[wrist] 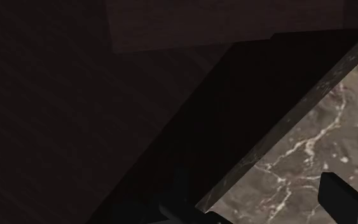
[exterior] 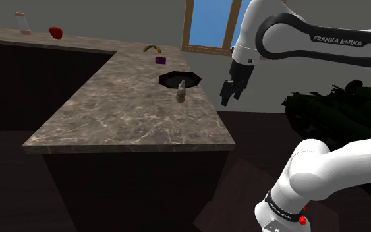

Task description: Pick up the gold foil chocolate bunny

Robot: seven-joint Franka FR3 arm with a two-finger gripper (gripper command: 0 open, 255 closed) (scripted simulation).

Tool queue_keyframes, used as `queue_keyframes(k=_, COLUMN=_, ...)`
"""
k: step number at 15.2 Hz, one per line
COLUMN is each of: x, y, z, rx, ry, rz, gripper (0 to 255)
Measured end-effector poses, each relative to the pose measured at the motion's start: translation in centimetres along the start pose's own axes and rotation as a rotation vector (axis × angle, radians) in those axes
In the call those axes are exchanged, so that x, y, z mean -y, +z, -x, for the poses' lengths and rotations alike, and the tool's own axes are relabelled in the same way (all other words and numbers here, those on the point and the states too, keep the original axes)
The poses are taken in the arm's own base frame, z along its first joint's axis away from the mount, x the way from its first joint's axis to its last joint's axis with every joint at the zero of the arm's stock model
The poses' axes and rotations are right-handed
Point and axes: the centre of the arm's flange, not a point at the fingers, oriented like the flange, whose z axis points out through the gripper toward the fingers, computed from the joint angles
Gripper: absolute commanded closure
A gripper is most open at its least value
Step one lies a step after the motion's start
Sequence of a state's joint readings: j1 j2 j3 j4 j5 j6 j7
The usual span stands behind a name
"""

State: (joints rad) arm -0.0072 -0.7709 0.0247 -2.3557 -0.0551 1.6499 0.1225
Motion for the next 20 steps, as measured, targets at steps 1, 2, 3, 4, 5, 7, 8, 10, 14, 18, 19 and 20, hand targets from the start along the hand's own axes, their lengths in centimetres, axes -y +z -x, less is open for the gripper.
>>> queue_keyframes(k=1, x=0.0, y=0.0, z=0.0, rx=0.0, ry=0.0, rz=0.0, gripper=0)
queue_keyframes(k=2, x=0.4, y=0.0, z=-0.5, rx=-0.004, ry=0.014, rz=0.001, gripper=0)
queue_keyframes(k=3, x=0.9, y=-0.2, z=-1.2, rx=-0.011, ry=0.037, rz=0.002, gripper=0)
queue_keyframes(k=4, x=1.5, y=-0.4, z=-2.0, rx=-0.019, ry=0.064, rz=0.004, gripper=0)
queue_keyframes(k=5, x=1.9, y=-0.4, z=-3.1, rx=-0.028, ry=0.094, rz=0.006, gripper=0)
queue_keyframes(k=7, x=3.3, y=-0.3, z=-5.1, rx=-0.045, ry=0.156, rz=0.009, gripper=0)
queue_keyframes(k=8, x=3.8, y=-0.6, z=-6.1, rx=-0.055, ry=0.188, rz=0.011, gripper=0)
queue_keyframes(k=10, x=4.7, y=-0.8, z=-8.0, rx=-0.074, ry=0.251, rz=0.014, gripper=0)
queue_keyframes(k=14, x=6.6, y=-1.5, z=-12.8, rx=-0.11, ry=0.378, rz=0.019, gripper=0)
queue_keyframes(k=18, x=7.4, y=-2.7, z=-17.5, rx=-0.147, ry=0.507, rz=0.025, gripper=0)
queue_keyframes(k=19, x=7.6, y=-2.7, z=-18.4, rx=-0.154, ry=0.53, rz=0.026, gripper=0)
queue_keyframes(k=20, x=7.6, y=-2.5, z=-18.8, rx=-0.157, ry=0.542, rz=0.026, gripper=0)
